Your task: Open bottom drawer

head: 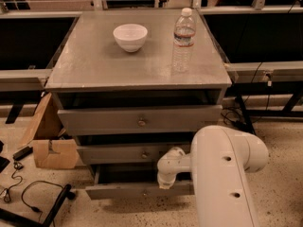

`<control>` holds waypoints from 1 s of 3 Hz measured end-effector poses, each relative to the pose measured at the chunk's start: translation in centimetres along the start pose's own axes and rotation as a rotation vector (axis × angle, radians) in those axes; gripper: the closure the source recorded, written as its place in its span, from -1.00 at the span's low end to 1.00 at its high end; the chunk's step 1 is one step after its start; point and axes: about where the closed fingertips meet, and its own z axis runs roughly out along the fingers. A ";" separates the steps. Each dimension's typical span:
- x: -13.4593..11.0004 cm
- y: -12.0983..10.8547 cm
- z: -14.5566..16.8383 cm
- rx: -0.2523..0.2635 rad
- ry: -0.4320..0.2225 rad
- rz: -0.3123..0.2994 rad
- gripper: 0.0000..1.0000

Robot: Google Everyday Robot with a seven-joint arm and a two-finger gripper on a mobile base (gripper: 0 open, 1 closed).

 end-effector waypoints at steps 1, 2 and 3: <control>0.0 0.0 0.0 0.000 0.000 0.000 -0.73; 0.0 0.0 0.0 0.000 0.000 0.000 -1.00; 0.0 0.0 0.0 0.000 0.000 0.000 -1.00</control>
Offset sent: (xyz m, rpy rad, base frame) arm 0.0000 0.0000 0.0000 0.0000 0.0000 0.0000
